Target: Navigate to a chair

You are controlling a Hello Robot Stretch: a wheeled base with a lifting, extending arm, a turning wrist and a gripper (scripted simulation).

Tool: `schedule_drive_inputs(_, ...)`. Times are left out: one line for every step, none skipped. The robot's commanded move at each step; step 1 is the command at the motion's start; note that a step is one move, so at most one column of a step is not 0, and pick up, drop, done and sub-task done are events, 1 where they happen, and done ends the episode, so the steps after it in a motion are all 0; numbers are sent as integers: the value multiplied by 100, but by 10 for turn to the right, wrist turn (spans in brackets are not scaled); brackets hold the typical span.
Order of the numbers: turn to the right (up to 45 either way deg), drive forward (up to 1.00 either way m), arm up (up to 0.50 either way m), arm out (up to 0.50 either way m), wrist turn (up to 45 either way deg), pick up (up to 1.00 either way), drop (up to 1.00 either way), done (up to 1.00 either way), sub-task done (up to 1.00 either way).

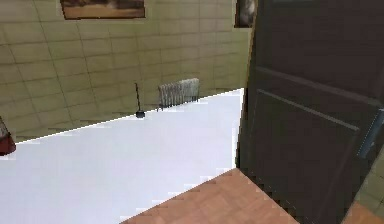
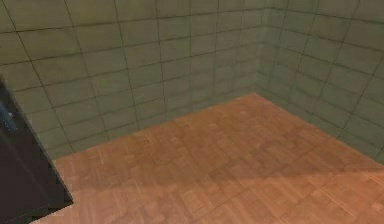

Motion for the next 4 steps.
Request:
schedule_drive_inputs(0, 100, 0, 0, 0, 0, 0, 0, 0)
schedule_drive_inputs(0, 55, 0, 0, 0, 0, 0, 0, 0)
schedule_drive_inputs(-60, 0, 0, 0, 0, 0, 0, 0, 0)
schedule_drive_inputs(0, 55, 0, 0, 0, 0, 0, 0, 0)
